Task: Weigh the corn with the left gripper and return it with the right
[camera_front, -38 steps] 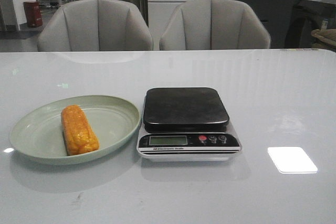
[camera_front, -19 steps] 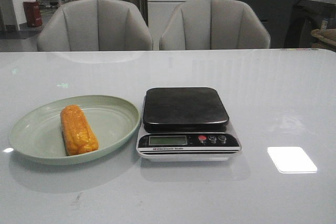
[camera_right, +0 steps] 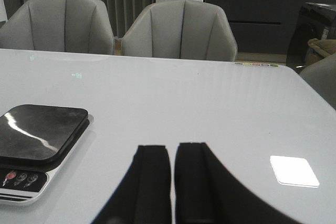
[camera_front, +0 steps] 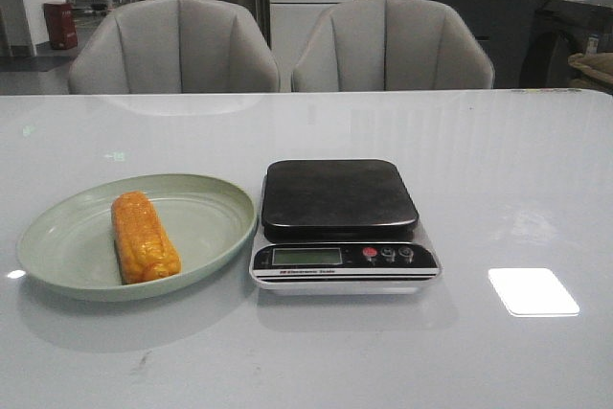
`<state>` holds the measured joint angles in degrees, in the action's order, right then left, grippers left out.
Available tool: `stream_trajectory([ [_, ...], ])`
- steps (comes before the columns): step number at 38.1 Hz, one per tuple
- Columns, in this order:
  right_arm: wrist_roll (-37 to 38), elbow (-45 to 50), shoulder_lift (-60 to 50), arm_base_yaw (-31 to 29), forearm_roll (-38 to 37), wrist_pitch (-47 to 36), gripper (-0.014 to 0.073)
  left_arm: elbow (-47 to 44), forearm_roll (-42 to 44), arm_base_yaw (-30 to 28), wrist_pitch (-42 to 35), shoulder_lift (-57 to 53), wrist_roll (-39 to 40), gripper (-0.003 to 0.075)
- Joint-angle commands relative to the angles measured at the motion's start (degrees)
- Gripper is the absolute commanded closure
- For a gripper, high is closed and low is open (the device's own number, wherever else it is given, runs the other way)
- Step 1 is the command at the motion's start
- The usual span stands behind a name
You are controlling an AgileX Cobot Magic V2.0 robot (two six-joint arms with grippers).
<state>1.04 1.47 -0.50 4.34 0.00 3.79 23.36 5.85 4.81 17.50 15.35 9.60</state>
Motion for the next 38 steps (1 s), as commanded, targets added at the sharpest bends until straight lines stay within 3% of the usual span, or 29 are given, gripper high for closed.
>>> stream_trajectory([
  [1,-0.61,0.60,-1.14,-0.27,0.00,-4.38,0.0397,1.98,-3.30,-0.14,0.07,3.57,0.15,0.0606],
  [19,-0.61,0.60,-1.14,-0.27,0.00,-4.38,0.0397,1.98,-3.18,-0.23,1.50,12.46,0.15,0.0594],
  [25,-0.61,0.60,-1.14,-0.27,0.00,-4.38,0.0397,2.21,-3.18,-0.23,1.41,14.55,0.15,0.0446],
  [32,-0.61,0.60,-1.14,-0.27,0.00,-4.38,0.0397,4.69,-1.90,1.68,2.57,17.55,0.15,0.0152],
  [34,-0.61,0.60,-1.14,-0.27,0.00,-4.38,0.0397,5.81,-1.18,2.69,3.59,18.91,0.15,0.0113],
  [38,-0.61,0.60,-1.14,-0.27,0.00,-4.38,0.0397,7.74,-1.19,5.12,4.87,22.77,0.15,0.0112],
])
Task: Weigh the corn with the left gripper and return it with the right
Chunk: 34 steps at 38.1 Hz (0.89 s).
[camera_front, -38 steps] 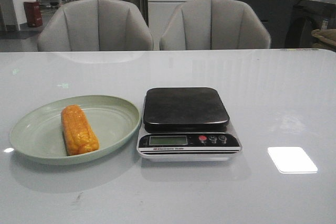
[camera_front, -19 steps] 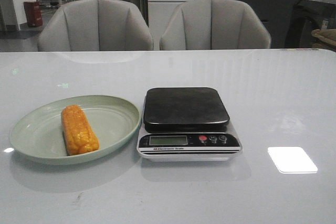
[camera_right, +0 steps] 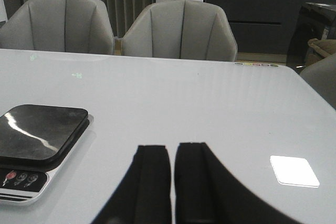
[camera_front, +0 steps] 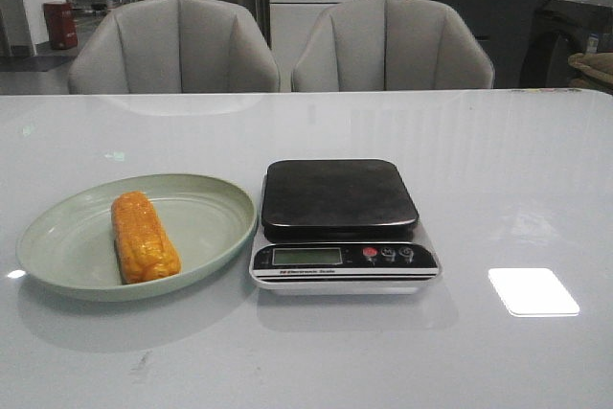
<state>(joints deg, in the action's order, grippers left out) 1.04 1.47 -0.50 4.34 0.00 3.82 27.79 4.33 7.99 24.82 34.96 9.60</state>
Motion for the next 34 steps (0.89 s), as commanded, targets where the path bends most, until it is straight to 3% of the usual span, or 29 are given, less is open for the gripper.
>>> stream_trajectory([
  [1,-0.61,0.60,-1.14,-0.27,0.00,-4.40,0.0397,3.72,0.22,2.34,-2.48,4.06,0.15,0.0112],
  [20,-0.61,0.60,-1.14,-0.27,0.00,-4.40,0.0397,15.01,-10.81,16.30,-7.90,33.66,0.26,0.0112],
  [34,-0.61,0.60,-1.14,-0.27,0.00,-4.40,0.0397,23.46,-15.39,18.95,-8.23,51.77,0.53,0.0112],
])
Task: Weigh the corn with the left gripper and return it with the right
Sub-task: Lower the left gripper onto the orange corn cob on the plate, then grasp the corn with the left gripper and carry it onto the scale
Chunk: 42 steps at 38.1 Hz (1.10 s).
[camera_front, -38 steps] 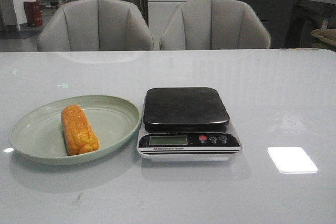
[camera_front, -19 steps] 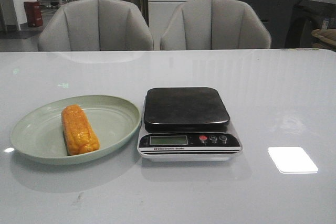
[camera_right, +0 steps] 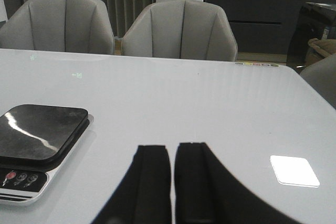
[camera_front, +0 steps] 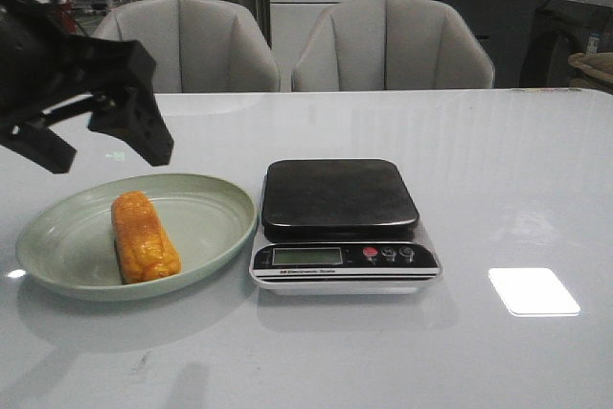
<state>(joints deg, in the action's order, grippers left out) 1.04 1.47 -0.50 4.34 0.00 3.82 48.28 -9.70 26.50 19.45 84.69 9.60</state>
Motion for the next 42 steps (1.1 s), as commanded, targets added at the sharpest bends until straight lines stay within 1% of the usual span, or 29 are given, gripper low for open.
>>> stream_trajectory([
  [1,-0.61,0.60,-1.14,-0.27,0.00,-4.40,0.0397,3.38,-1.42,0.44,-2.70,3.01,0.53,0.0112],
  [11,-0.61,0.60,-1.14,-0.27,0.00,-4.40,0.0397,5.62,-4.10,0.44,-0.40,11.86,0.62,0.0114],
  [14,-0.61,0.60,-1.14,-0.27,0.00,-4.40,0.0397,6.38,-4.51,0.44,0.19,13.29,0.62,0.0160],
  [16,-0.61,0.60,-1.14,-0.27,0.00,-4.40,0.0397,6.75,-4.51,0.44,0.19,13.46,0.62,0.0236],
  [18,-0.61,0.60,-1.14,-0.27,0.00,-4.40,0.0397,7.29,-4.51,0.44,0.19,13.46,0.62,0.0347],
  [20,-0.61,0.60,-1.14,-0.27,0.00,-4.40,0.0397,8.39,-4.51,0.44,0.46,13.46,0.62,0.0494],
  [22,-0.61,0.60,-1.14,-0.27,0.00,-4.40,0.0397,9.54,-4.51,0.54,0.76,13.46,0.62,0.0601],
  [23,-0.61,0.60,-1.14,-0.27,0.00,-4.40,0.0397,10.37,-4.51,0.69,1.22,13.46,0.49,0.0618],
  [24,-0.61,0.60,-1.14,-0.27,0.00,-4.40,0.0397,11.05,-4.51,0.69,1.60,13.46,0.48,0.0591],
  [26,-0.61,0.60,-1.14,-0.27,0.00,-4.40,0.0397,12.69,-4.51,0.81,2.38,13.46,0.48,0.0573],
  [35,-0.61,0.60,-1.14,-0.27,0.00,-4.40,0.0397,19.44,-6.39,3.12,3.03,13.46,0.48,0.0575],
  [42,-0.61,0.60,-1.14,-0.27,0.00,-4.40,0.0397,21.67,-6.39,7.21,1.21,13.72,0.35,0.0573],
])
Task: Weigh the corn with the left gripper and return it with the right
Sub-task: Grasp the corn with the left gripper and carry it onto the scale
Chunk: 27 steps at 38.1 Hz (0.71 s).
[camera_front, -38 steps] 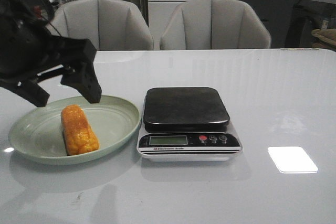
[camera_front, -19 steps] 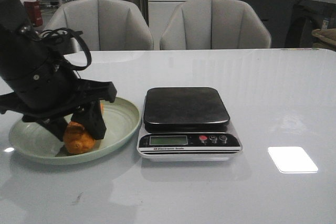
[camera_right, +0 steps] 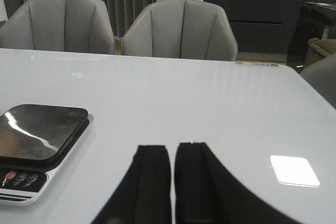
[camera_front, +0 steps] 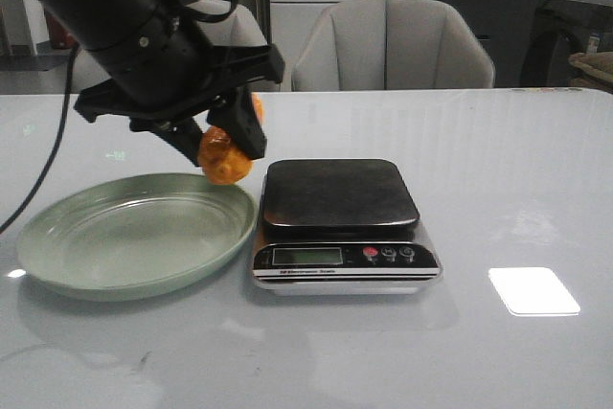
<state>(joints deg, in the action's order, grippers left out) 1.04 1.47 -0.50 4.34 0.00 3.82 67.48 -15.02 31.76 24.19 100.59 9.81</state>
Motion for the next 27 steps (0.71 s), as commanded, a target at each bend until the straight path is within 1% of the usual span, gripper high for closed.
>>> stream_trajectory([
  [1,-0.61,0.60,-1.14,-0.27,0.00,-4.40,0.0397,2.84,-1.18,2.52,-3.69,-1.94,0.15,0.0573],
  [12,-0.61,0.60,-1.14,-0.27,0.00,-4.40,0.0397,7.53,-3.68,7.40,-5.32,3.83,0.15,0.0563],
  [15,-0.61,0.60,-1.14,-0.27,0.00,-4.40,0.0397,9.12,-4.50,8.34,-5.30,5.94,0.15,0.0507],
  [19,-0.61,0.60,-1.14,-0.27,0.00,-4.40,0.0397,10.82,-4.50,9.16,-5.30,8.35,0.15,0.0377],
  [21,-0.61,0.60,-1.14,-0.27,0.00,-4.40,0.0397,11.16,-4.50,9.16,-5.30,8.97,0.15,0.0296],
  [23,-0.61,0.60,-1.14,-0.27,0.00,-4.40,0.0397,11.38,-4.50,9.16,-4.98,9.34,0.15,0.0246],
  [25,-0.61,0.60,-1.14,-0.27,0.00,-4.40,0.0397,11.49,-4.50,9.04,-4.56,9.34,0.15,0.0214],
  [27,-0.61,0.60,-1.14,-0.27,0.00,-4.40,0.0397,11.49,-4.50,8.81,-4.68,9.10,0.15,0.0211],
])
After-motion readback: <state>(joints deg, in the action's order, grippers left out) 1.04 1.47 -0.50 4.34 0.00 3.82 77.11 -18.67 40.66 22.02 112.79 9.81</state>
